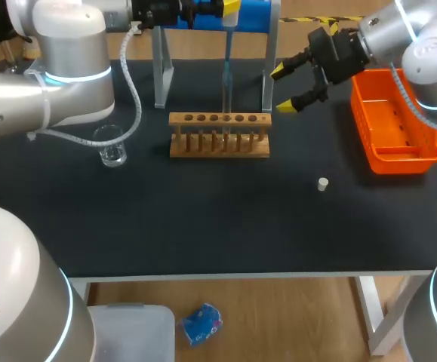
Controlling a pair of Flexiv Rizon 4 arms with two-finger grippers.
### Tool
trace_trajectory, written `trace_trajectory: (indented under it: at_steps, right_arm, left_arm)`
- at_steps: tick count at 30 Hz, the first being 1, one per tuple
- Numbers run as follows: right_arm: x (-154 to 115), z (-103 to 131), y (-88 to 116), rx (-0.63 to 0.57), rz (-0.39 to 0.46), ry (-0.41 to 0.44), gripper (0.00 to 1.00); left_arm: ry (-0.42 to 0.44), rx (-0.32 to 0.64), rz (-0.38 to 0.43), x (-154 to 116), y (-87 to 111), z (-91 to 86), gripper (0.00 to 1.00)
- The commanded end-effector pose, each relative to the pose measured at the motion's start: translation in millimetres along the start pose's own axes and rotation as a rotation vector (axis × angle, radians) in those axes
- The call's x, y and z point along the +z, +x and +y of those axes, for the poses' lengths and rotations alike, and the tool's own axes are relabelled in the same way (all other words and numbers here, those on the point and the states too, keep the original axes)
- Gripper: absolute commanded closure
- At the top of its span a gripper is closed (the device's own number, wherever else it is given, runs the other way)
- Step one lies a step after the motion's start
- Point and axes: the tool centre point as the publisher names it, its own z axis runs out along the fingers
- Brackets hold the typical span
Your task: Invert the test tube, pick up the pipette, mount the tip to pipette, aspirate from beaker and dispense into the tube, eject the tip, return the pipette, and cap with the stopper.
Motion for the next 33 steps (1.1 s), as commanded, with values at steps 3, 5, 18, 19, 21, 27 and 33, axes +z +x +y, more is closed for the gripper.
trace_trajectory:
  at_steps: [3,5,18,19,21,27,33]
  right_arm:
    - [0,0,0,-0.001,0.000,0.000,0.00]
    - [0,0,0,-0.001,0.000,0.000,0.00]
    - [0,0,0,-0.001,0.000,0.000,0.00]
    - [0,0,0,-0.001,0.000,0.000,0.00]
    - [0,0,0,-0.001,0.000,0.000,0.00]
    - [0,0,0,-0.001,0.000,0.000,0.00]
    - [0,0,0,-0.001,0.000,0.000,0.00]
  left_arm:
    - [-0.011,-0.007,0.001,-2,1.2,-5.7,1.00]
    - [-0.014,-0.013,0.008,-2,1.4,-6.9,1.00]
    - [-0.021,-0.009,0.014,0,4.1,-18.1,1.00]
    - [-0.021,-0.007,0.014,0,4.4,-19.4,1.00]
    - [-0.024,-0.003,0.013,0,4.8,-21.3,1.00]
    - [-0.028,0.003,0.013,0,6.9,-28.0,1.00]
    - [-0.027,0.006,0.019,2,10.9,-37.6,1.00]
